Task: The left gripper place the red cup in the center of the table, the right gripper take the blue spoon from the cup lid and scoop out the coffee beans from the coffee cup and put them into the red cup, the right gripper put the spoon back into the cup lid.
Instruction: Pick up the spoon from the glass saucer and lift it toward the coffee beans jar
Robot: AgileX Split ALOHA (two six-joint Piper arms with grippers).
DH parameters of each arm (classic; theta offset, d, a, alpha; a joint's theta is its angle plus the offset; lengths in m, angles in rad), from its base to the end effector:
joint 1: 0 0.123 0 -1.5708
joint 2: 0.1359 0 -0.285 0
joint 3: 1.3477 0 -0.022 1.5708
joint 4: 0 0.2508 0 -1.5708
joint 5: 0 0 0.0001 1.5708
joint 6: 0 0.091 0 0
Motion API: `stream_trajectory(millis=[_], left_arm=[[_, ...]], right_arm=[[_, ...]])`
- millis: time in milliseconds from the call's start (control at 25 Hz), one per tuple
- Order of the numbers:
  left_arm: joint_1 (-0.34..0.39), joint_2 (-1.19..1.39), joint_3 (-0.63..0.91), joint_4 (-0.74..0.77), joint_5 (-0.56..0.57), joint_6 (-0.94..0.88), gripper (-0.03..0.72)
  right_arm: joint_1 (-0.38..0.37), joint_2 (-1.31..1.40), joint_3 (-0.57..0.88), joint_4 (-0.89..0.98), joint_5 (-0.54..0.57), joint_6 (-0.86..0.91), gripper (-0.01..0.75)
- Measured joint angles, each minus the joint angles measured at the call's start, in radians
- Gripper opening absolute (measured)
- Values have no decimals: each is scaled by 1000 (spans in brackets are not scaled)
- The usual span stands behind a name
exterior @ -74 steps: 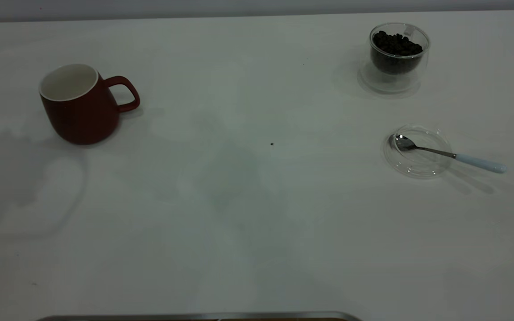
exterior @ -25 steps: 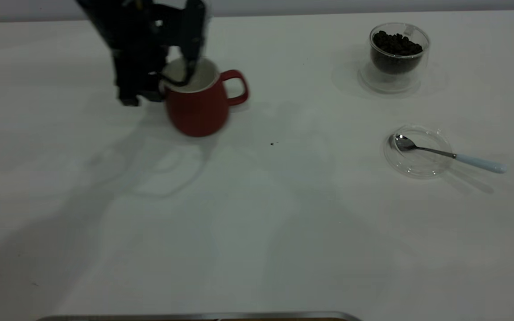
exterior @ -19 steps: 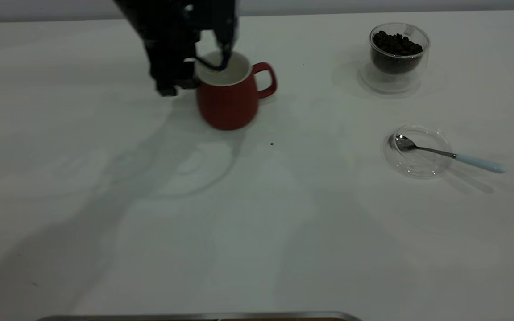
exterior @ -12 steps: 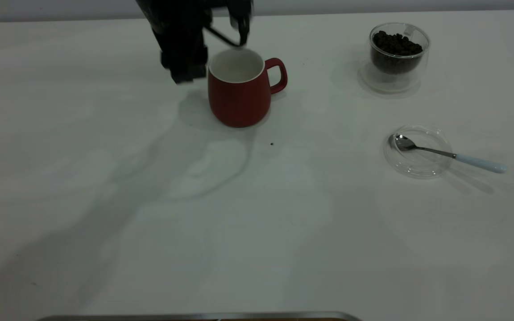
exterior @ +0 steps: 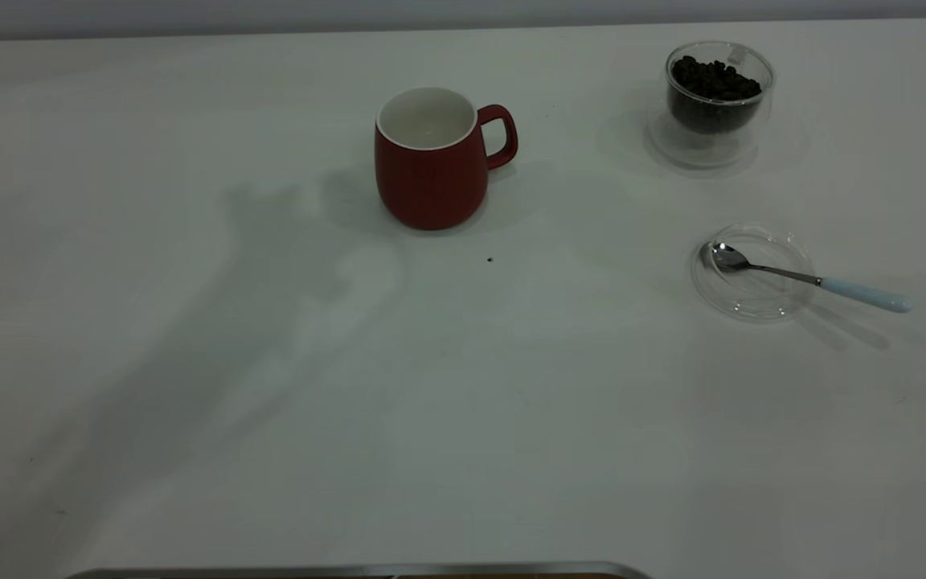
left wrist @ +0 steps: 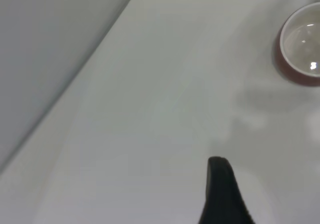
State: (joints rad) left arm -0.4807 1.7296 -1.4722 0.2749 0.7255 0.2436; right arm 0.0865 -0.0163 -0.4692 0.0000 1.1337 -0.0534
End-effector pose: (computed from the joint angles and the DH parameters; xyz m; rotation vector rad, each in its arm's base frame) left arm 0.3542 -0.1662 0.3060 1.0241 2.2137 0.2085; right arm -0.0071 -0.0006 0.2629 -0.1490 2.1266 0.0195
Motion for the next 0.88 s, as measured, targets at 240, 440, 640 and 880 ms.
stream_trajectory(millis=[240,440,640,880], left_arm=[[0,-308,0,-7,303,-171,532],[0,-479,-1,-10,439,-216,532],[0,-627,60,-25,439,-258,532],[0,-888,327,-153,439,-286,532]], right_arm=[[0,0,0,0,0,0,492],[0,0,0,0,0,0,492],[0,0,0,0,0,0,492],[0,0,0,0,0,0,492]])
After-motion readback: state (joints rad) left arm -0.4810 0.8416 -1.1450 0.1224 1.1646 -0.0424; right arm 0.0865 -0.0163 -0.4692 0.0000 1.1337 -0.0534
